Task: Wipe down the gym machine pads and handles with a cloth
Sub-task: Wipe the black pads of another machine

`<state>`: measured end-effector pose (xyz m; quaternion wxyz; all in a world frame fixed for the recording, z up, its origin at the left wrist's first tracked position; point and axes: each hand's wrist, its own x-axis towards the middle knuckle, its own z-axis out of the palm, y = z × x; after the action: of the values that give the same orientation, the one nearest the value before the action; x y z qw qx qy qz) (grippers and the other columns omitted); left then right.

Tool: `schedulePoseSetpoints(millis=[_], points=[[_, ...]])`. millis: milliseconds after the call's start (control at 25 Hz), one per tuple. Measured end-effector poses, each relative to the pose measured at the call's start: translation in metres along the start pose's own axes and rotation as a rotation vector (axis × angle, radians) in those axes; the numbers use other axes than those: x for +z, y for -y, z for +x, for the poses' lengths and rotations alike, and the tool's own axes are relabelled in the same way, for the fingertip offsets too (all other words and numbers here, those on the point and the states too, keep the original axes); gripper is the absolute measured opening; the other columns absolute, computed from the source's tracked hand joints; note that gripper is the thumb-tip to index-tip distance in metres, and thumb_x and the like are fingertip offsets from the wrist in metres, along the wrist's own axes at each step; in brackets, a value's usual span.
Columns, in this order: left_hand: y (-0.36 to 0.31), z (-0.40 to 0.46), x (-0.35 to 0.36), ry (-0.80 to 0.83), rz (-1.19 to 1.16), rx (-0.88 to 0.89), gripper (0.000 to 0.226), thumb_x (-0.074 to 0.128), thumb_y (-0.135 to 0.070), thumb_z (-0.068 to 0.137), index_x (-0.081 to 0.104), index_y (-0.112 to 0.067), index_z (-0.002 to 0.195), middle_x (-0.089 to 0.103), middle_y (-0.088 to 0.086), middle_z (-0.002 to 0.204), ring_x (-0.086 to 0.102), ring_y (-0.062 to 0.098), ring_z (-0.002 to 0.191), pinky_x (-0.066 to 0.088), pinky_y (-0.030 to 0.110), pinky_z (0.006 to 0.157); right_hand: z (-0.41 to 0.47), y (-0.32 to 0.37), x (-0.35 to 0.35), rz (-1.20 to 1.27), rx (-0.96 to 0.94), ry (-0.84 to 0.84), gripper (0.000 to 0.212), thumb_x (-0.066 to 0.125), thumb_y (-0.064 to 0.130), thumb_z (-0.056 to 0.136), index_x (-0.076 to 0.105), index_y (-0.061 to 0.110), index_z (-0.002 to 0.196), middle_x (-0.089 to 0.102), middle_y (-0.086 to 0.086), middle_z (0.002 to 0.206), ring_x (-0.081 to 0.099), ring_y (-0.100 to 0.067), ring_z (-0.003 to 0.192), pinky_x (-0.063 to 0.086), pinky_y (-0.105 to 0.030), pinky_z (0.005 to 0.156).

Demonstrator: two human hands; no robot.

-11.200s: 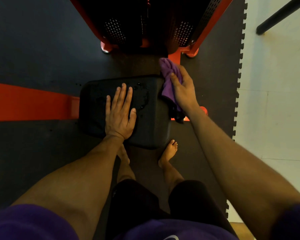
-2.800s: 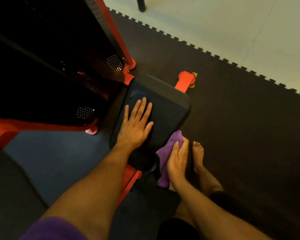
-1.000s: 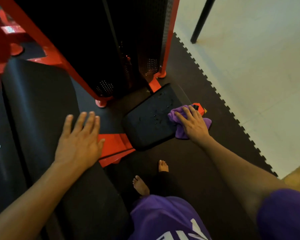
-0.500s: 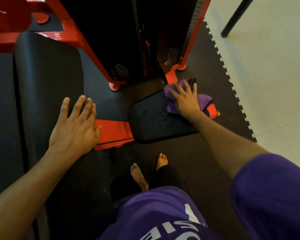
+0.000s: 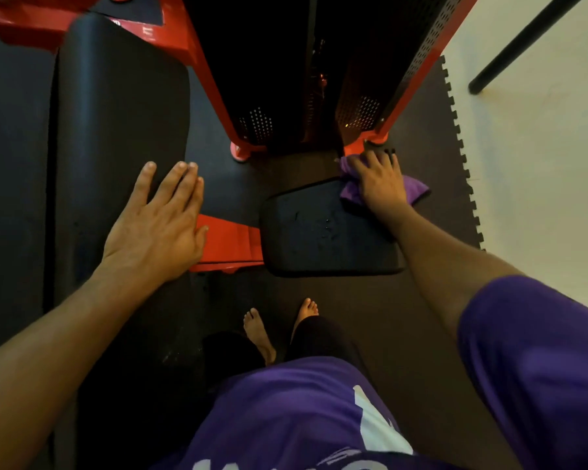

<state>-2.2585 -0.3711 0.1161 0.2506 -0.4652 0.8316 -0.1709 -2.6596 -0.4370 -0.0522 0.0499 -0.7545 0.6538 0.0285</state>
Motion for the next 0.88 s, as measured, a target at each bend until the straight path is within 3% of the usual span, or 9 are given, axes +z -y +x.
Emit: schedulePoseSetpoints(millis=[160,320,480,680,800,880], points=[[-0.002,0.0,-0.001,-0.014,-0.022,-0.035,0.077,0.023,-0.047,0.101,0.012,-0.001,0.163,0.011,0.019,0.171,0.009,0.029,0.159,0.001,0.057,0.127,-0.064,0.006,0.012,0.082,-0.098,-0.015,0.059,0.045,0.027,0.085,0.054,0.016,0.142,0.05,-0.015,0.145,0.041,-0.044,0.134,0.027,-0.064,0.115],[0.0,0.002,0.001,-0.056,-0.034,-0.045,0.082,0.022,-0.053,0.1,0.0,-0.005,0.164,0.011,0.018,0.171,0.008,0.03,0.159,0.0,0.057,0.126,-0.155,0.012,0.022,0.167,-0.22,0.087,0.055,0.057,0.023,0.085,0.059,0.014,0.139,0.053,-0.012,0.146,0.044,-0.04,0.136,0.031,-0.061,0.114],[0.0,0.002,-0.006,-0.029,-0.063,-0.04,0.085,0.028,-0.057,0.102,-0.005,-0.007,0.162,0.01,0.016,0.172,0.006,0.027,0.16,-0.001,0.056,0.127,-0.134,0.007,0.003,0.16,-0.306,0.1,0.056,0.074,0.021,0.083,0.058,0.012,0.136,0.053,-0.016,0.141,0.05,-0.042,0.13,0.037,-0.051,0.112],[0.032,-0.024,-0.016,-0.045,-0.117,-0.281,0.079,0.034,-0.06,0.101,0.021,-0.012,0.162,0.018,0.008,0.171,0.01,0.025,0.159,-0.001,0.063,0.124,-0.082,0.0,-0.014,0.082,-0.298,-0.028,0.063,0.049,0.036,0.09,0.051,0.007,0.145,0.042,-0.03,0.15,0.032,-0.05,0.14,0.033,-0.066,0.112],[0.041,-0.032,-0.01,-0.066,-0.214,-0.25,0.077,0.042,-0.054,0.101,0.028,-0.01,0.162,0.017,0.008,0.171,0.006,0.025,0.16,0.005,0.065,0.124,-0.067,0.025,0.003,-0.051,-0.181,0.124,0.067,0.037,0.057,0.094,0.037,0.026,0.154,0.032,-0.017,0.161,0.016,-0.046,0.149,0.016,-0.073,0.113],[0.039,-0.027,-0.008,-0.047,-0.208,-0.246,0.076,0.039,-0.053,0.102,0.026,-0.01,0.162,0.016,0.008,0.172,0.004,0.026,0.16,0.003,0.064,0.125,-0.058,0.033,0.021,-0.11,-0.141,0.18,0.068,0.045,0.058,0.093,0.036,0.031,0.154,0.028,-0.014,0.163,0.01,-0.045,0.151,0.011,-0.074,0.113]])
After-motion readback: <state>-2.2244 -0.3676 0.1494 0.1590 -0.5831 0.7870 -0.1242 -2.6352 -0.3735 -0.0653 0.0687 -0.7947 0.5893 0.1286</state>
